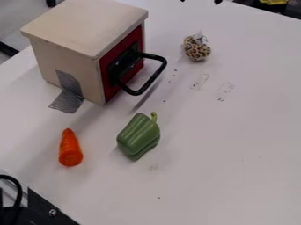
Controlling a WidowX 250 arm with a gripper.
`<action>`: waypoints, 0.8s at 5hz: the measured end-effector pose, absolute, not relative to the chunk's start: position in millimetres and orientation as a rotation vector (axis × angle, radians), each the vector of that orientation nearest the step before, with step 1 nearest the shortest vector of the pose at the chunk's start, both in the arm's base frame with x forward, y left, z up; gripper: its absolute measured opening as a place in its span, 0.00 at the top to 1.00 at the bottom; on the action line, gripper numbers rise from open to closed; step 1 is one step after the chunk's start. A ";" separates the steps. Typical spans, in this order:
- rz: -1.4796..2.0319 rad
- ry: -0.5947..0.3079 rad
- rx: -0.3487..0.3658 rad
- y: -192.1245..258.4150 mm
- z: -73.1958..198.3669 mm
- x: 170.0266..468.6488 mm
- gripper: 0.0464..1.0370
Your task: Move the green pepper to the upper right side of the table
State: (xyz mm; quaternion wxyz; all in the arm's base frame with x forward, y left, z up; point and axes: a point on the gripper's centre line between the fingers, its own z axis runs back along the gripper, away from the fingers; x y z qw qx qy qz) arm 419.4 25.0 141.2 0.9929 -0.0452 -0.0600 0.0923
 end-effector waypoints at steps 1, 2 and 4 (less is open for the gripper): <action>0.185 -0.070 -0.092 23.9 122.3 417.1 0.04; 0.140 0.006 -0.119 16.5 101.6 384.4 0.04; 0.051 -0.007 -0.117 26.4 103.1 294.6 0.04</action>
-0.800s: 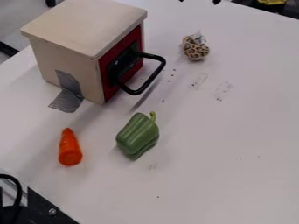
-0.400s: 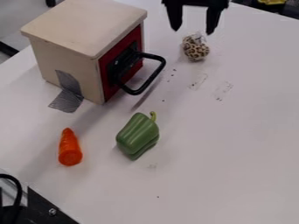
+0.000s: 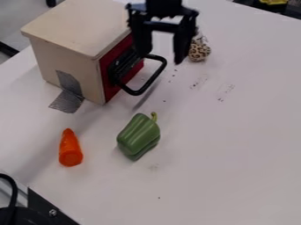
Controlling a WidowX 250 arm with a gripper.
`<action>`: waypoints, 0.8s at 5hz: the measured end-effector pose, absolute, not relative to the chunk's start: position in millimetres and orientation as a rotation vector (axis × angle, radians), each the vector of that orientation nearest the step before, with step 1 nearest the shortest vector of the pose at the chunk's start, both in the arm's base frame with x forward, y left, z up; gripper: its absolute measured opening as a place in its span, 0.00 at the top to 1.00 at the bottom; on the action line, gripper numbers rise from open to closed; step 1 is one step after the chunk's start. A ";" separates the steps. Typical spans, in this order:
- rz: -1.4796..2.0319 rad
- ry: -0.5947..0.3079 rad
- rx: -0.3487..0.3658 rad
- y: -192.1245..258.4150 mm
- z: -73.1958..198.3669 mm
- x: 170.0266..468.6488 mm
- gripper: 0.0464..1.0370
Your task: Move the green pepper to the upper right side of the table
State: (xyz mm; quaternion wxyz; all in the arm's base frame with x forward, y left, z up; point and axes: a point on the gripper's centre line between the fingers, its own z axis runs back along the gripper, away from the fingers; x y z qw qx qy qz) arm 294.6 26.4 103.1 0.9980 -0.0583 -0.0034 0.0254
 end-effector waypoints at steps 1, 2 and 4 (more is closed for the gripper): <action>-0.001 0.006 -0.076 31.1 86.7 252.0 0.04; -0.033 -0.014 -0.027 35.1 69.8 219.8 0.04; -0.058 -0.088 -0.002 31.0 42.8 205.7 0.04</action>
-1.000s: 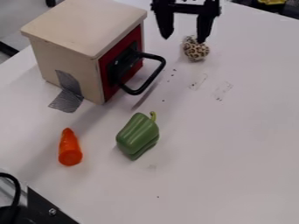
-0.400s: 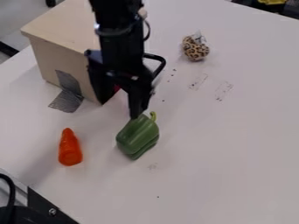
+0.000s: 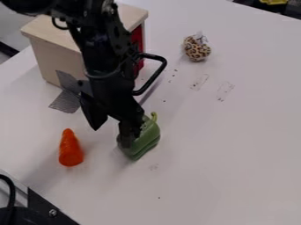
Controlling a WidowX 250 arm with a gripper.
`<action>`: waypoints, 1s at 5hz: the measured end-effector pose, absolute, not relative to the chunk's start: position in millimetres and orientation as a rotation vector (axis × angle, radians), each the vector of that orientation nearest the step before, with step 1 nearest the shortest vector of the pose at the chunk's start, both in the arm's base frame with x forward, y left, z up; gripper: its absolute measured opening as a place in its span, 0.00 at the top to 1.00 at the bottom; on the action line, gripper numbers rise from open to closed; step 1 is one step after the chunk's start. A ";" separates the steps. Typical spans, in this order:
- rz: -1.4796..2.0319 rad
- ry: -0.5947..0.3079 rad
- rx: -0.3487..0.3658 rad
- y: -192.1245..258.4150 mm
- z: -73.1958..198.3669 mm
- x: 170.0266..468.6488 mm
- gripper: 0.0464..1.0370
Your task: Move the green pepper to the upper right side of the table
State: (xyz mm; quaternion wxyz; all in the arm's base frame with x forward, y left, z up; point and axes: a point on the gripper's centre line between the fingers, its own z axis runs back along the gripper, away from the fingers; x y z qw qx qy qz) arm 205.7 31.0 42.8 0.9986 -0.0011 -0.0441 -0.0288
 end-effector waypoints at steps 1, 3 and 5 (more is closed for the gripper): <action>-0.044 -0.106 -0.014 29.6 31.9 213.3 0.04; -0.060 -0.056 -0.011 25.6 16.0 212.3 0.05; -0.082 -0.030 -0.022 21.1 12.8 213.4 0.31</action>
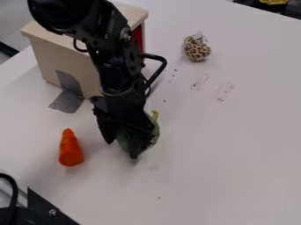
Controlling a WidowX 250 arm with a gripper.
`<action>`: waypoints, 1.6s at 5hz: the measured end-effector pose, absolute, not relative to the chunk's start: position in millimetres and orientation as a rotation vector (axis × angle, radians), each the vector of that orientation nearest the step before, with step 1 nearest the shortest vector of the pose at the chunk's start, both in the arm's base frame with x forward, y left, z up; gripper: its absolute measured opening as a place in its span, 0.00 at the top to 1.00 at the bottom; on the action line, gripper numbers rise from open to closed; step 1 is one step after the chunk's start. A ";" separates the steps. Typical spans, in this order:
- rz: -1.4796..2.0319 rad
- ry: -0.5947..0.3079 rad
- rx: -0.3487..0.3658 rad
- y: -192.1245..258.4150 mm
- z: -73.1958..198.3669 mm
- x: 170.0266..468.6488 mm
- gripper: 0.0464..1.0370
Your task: Move the green pepper to the upper right side of the table
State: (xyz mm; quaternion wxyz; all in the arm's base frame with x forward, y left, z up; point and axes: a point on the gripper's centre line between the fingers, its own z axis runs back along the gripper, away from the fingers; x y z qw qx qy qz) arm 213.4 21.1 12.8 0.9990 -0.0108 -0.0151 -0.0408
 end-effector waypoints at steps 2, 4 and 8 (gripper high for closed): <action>-0.104 -0.103 -0.082 -1.0 58.4 253.5 0.31; -0.038 -0.181 -0.119 -35.2 93.0 342.8 0.31; -0.013 -0.087 -0.034 -61.7 15.5 452.7 0.31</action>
